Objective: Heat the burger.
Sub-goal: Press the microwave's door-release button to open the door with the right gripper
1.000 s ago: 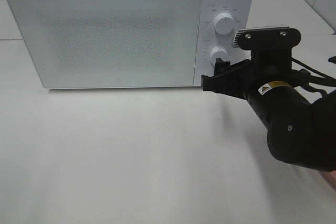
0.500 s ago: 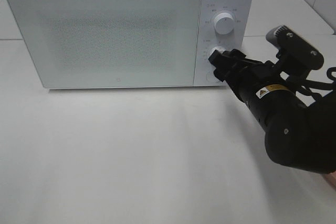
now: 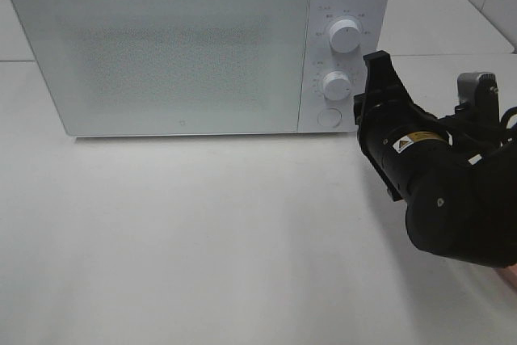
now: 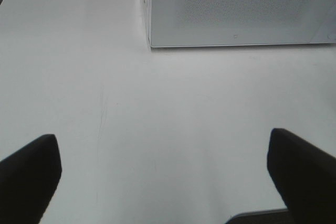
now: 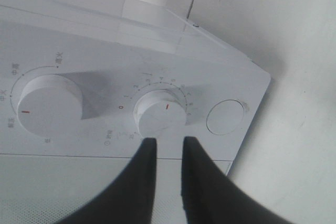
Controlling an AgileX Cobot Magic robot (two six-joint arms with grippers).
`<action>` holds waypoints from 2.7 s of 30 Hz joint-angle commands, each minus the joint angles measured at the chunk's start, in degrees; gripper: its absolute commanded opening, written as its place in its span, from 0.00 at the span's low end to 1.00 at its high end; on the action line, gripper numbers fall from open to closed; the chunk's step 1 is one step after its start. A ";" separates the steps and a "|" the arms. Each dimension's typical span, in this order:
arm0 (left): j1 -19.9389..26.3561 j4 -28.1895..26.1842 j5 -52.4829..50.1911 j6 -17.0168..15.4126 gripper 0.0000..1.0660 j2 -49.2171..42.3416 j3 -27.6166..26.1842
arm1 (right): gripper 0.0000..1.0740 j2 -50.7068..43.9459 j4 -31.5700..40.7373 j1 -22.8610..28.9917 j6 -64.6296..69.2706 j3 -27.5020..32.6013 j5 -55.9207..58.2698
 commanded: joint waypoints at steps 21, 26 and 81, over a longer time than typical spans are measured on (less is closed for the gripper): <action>0.23 -0.40 -0.23 -0.29 0.94 0.00 -0.06 | 0.00 3.90 -0.69 0.00 13.41 -1.89 6.88; 0.23 -0.40 -0.23 -0.29 0.94 0.00 -0.06 | 0.00 7.05 -0.69 0.00 13.52 -3.72 6.19; 0.23 -0.40 -0.23 -0.29 0.94 0.00 -0.06 | 0.00 19.71 -12.55 -11.17 21.08 -21.43 5.27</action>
